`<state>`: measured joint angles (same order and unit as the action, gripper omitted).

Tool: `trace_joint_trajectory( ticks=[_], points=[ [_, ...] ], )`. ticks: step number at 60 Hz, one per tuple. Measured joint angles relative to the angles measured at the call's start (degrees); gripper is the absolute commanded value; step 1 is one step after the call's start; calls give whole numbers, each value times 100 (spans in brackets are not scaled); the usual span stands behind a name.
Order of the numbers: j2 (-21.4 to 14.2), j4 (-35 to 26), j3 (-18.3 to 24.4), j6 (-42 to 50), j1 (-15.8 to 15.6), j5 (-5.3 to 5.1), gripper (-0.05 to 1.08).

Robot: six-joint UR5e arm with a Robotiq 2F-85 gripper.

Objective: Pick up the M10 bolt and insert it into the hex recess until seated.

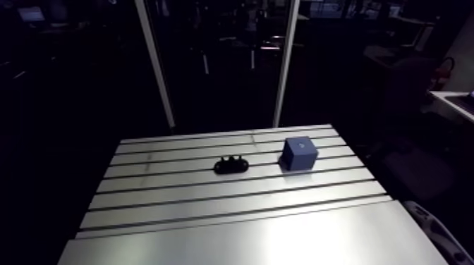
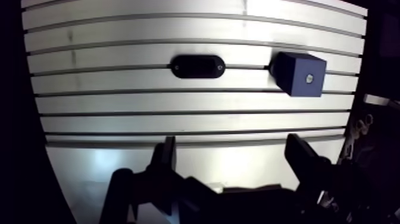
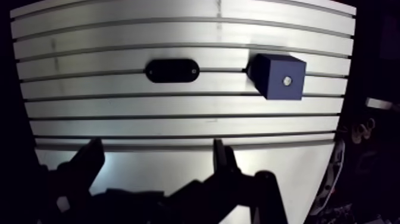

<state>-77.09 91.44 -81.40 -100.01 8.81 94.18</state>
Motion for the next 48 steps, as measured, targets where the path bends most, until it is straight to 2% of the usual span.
trace_joint_trajectory(
  ticks=[32,39,48],
  points=[
    [-437,-546,358,540,-760,59,1],
    [-583,-674,424,588,-815,78,1],
    [-756,-812,483,537,-702,83,1]
  ],
)
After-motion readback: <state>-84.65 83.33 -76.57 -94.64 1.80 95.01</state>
